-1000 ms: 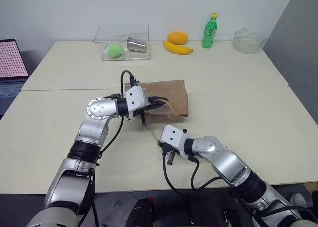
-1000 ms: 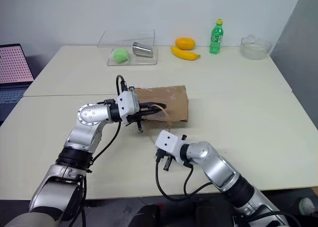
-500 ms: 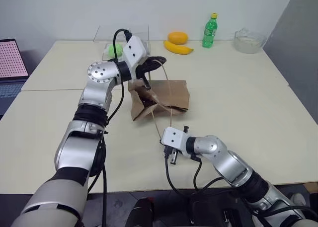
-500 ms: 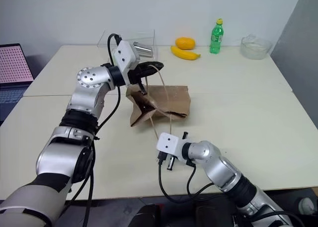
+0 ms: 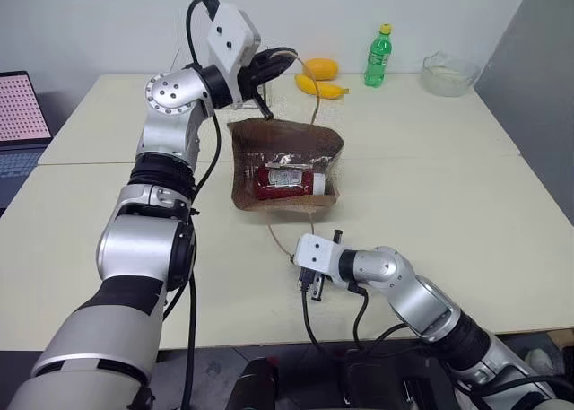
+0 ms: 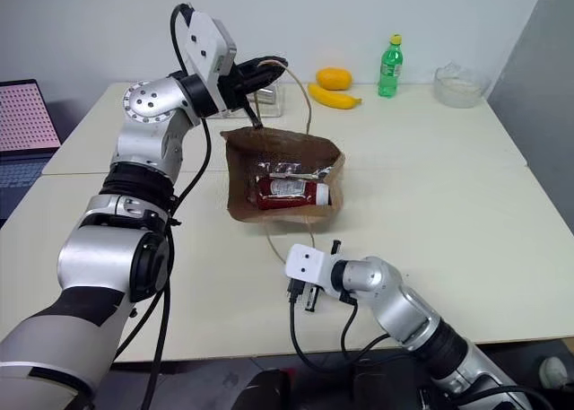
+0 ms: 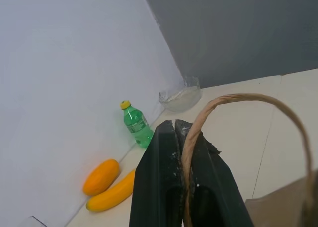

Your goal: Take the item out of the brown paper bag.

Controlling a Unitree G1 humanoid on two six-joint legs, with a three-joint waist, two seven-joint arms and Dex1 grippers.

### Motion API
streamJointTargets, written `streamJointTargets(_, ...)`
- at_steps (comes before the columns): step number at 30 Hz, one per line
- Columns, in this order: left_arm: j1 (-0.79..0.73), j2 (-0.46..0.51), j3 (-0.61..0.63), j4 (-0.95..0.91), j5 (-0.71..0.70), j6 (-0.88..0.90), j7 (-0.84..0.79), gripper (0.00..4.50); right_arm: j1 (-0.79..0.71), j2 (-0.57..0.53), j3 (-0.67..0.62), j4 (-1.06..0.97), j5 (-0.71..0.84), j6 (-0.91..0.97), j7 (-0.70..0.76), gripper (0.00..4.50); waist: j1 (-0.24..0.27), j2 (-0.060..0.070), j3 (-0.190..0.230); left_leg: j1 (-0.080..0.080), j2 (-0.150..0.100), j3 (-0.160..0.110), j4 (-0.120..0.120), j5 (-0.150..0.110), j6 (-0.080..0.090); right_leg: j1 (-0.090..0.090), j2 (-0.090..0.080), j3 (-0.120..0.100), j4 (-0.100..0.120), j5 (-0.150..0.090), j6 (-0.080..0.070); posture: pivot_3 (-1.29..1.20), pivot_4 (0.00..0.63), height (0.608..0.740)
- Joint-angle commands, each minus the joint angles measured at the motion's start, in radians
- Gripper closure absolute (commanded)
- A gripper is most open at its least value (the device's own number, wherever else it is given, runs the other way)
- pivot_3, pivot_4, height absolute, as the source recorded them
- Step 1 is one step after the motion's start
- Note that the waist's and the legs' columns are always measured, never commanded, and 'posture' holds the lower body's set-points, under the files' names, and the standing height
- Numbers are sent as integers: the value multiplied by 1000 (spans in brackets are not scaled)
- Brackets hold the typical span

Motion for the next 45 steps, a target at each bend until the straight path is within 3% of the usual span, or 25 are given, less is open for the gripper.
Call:
streamJointTargets(1, -5, 8, 42, -63, -59, 50, -84, 4500, 41, -4, -4, 5, 4, 10, 15, 4476, 0, 0, 0, 0, 0, 0, 0, 0, 0, 0, 0, 0, 0, 0, 0, 0, 150, 740)
streamJointTargets(2, 14, 15, 46, -100, -87, 102, -140, 4500, 45, 4, -27, -14, 15, 16, 6, 4476, 0, 0, 0, 0, 0, 0, 0, 0, 0, 0, 0, 0, 0, 0, 0, 0, 150, 740)
streamJointTargets(5, 79, 41, 46, -229, -146, 247, -245, 4500, 54, 21, -76, -64, 34, 37, -7, 3901, -2, 0, 0, 0, 0, 0, 0, 0, 0, 0, 0, 0, 0, 0, 0, 0, 150, 740)
streamJointTargets(12, 212, 71, 35, -487, -192, 456, -274, 4500, 59, -4, -155, -221, 95, 120, 24, 1439, -6, 0, 0, -1, 1, -1, 0, 0, 0, -1, 0, 0, 1, 0, 0, 0, 150, 740)
streamJointTargets(16, 268, 68, 24, -611, -219, 559, -279, 4500, 98, -92, -256, -413, 259, 186, 149, 31, -2, 0, 0, -1, 0, -1, 0, 0, 0, 0, 0, 0, 0, 0, 0, 0, 150, 740)
streamJointTargets(20, 297, 50, 20, -705, -264, 665, -269, 4500, 94, -140, -382, -518, 392, 281, 173, 31, 1, 0, 0, -1, 1, -1, 0, 0, 0, 0, 0, 0, 0, 0, 0, 0, 150, 740)
streamJointTargets(24, 286, 30, 36, -739, -306, 743, -232, 4500, 11, -97, -395, -496, 419, 314, 99, 31, -1, 0, 0, 0, 1, 0, 1, 0, 0, 0, 0, 0, 1, 0, 0, 0, 150, 740)
streamJointTargets(31, 245, 21, 52, -695, -326, 760, -195, 4500, -195, 38, -207, -217, 225, 321, -134, 31, -2, 0, 0, 0, 1, 0, 1, 0, 0, -1, 0, 0, 1, 0, 0, 0, 150, 740)
streamJointTargets(38, 224, 18, 56, -657, -321, 738, -188, 4500, -328, 147, -133, 40, 113, 246, -218, 31, -3, 0, 0, -1, 1, 0, 0, 1, -1, -2, 0, 1, 1, 0, 0, 0, 150, 740)
streamJointTargets(45, 232, 19, 55, -649, -317, 721, -189, 4500, -398, 166, -62, 261, -28, 103, -250, 31, -6, 0, 0, -1, 0, 0, 0, 1, -1, -2, 0, 1, 1, 0, 0, 0, 150, 740)
